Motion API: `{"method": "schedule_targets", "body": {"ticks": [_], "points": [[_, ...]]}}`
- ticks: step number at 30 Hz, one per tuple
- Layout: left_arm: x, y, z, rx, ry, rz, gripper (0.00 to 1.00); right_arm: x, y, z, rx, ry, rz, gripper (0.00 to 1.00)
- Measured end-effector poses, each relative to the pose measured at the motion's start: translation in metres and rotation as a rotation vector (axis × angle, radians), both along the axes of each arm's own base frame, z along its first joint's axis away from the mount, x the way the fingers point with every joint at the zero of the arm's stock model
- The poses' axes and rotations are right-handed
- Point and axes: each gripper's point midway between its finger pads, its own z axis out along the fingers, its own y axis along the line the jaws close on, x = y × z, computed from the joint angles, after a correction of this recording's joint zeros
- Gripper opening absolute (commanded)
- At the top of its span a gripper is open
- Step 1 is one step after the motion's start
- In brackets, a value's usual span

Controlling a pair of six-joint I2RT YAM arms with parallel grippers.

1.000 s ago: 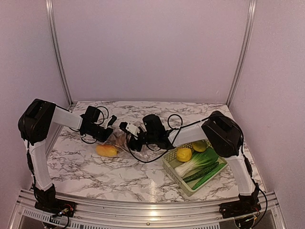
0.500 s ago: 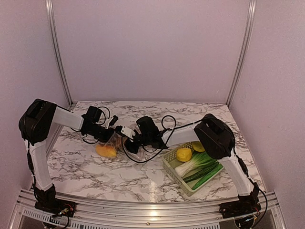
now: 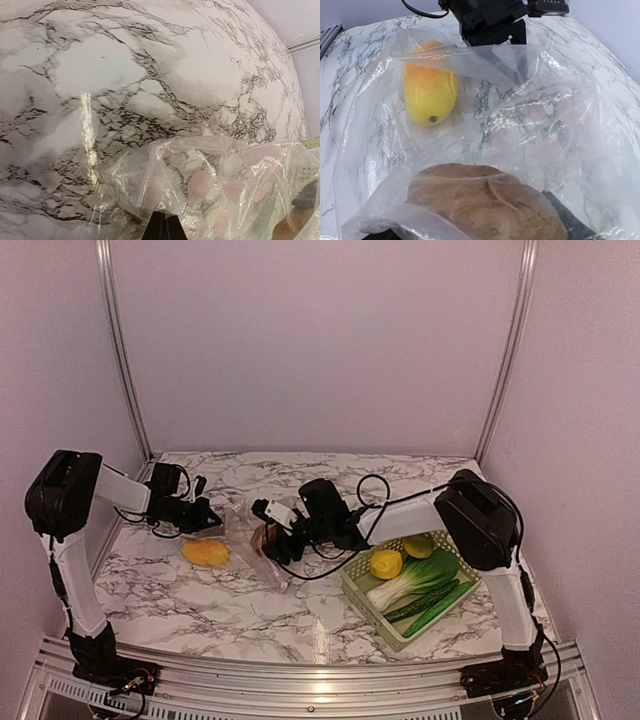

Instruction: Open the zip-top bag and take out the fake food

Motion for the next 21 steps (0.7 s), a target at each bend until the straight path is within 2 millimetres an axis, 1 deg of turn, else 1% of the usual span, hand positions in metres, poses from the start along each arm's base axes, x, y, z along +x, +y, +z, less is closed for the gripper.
{"method": "schedule_targets", "body": {"ticks": [4,8,12,16,20,21], "points": [[0.010,0.028,-0.002,0.011,0.004,0.113,0.00,-0.001,-0.007,0.014,0.001,-0.016,-0.021,0.49],[0.013,0.042,-0.004,0.020,0.011,0.169,0.00,-0.006,-0.019,0.019,-0.019,-0.011,-0.043,0.48],[0.015,0.044,-0.004,0.023,0.010,0.182,0.00,-0.014,-0.036,0.032,-0.038,-0.002,-0.068,0.48],[0.016,0.045,-0.004,0.023,0.005,0.185,0.00,-0.024,-0.061,0.056,-0.026,0.009,-0.103,0.48],[0.018,0.044,-0.002,0.018,-0.003,0.186,0.00,-0.029,-0.095,0.080,-0.003,0.033,-0.160,0.49],[0.018,0.044,-0.001,0.015,-0.005,0.186,0.00,-0.029,-0.107,0.085,0.000,0.044,-0.184,0.49]]}}
